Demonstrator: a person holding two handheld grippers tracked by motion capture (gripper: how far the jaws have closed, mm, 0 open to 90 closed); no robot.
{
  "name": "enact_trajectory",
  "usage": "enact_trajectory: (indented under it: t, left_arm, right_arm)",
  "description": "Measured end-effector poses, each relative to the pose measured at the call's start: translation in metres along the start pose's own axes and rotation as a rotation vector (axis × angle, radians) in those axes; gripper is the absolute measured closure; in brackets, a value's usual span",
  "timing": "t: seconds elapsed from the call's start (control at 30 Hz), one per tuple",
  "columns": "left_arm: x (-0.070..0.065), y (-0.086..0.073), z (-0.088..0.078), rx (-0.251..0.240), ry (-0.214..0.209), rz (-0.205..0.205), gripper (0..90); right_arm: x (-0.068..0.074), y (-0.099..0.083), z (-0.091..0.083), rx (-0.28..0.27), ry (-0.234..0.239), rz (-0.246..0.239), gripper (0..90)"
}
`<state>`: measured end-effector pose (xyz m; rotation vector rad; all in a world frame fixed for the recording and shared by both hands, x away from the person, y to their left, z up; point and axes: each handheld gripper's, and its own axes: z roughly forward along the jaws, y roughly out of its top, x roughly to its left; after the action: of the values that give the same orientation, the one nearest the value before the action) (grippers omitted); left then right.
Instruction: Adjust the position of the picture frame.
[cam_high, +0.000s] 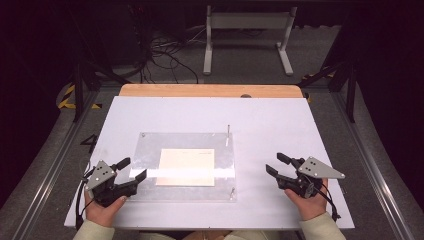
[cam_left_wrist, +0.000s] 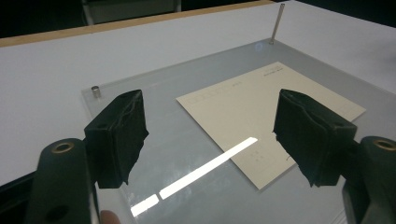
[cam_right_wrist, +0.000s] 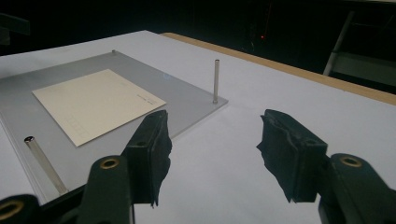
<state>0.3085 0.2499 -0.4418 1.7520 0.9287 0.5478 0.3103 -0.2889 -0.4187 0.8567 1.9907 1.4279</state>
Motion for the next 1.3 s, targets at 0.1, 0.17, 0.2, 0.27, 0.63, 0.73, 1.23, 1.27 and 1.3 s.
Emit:
enact_trajectory:
  t: [0.1,0.17,0.2,0.27,0.63,0.73,1.23,1.27,1.3]
  left_arm:
    - [0.000,0.001,0.000,0.000,0.002,-0.001,26.0]
    - [-0.001,0.001,0.001,0.003,-0.002,0.005,26.1]
    - [-0.002,0.002,0.001,0.006,-0.004,0.011,26.1]
    - [-0.004,0.003,0.002,0.009,-0.010,0.024,26.0]
    - [-0.011,0.005,0.004,0.019,-0.040,0.049,25.8]
    - [-0.012,0.005,0.006,0.017,-0.047,0.053,25.8]
    - [-0.011,0.006,0.008,0.040,-0.048,0.049,26.8]
    - [-0.011,0.006,0.008,0.042,-0.048,0.051,26.8]
    - [-0.011,0.005,0.008,0.047,-0.050,0.046,26.9]
  right_arm:
    - [0.001,0.000,0.000,0.017,0.004,0.003,43.1]
    - [0.002,0.001,0.000,0.019,0.013,0.002,44.1]
    - [0.003,0.002,0.000,0.016,0.020,0.001,44.1]
    - [0.006,0.005,0.002,0.015,0.037,-0.003,43.8]
    - [0.043,0.024,0.017,0.021,0.193,-0.071,43.9]
    - [0.051,0.025,0.022,0.034,0.231,-0.066,42.0]
    - [0.074,0.012,0.051,0.240,0.369,-0.097,53.3]
    - [0.074,0.010,0.053,0.263,0.381,-0.087,54.3]
    - [0.074,0.008,0.055,0.286,0.389,-0.082,55.8]
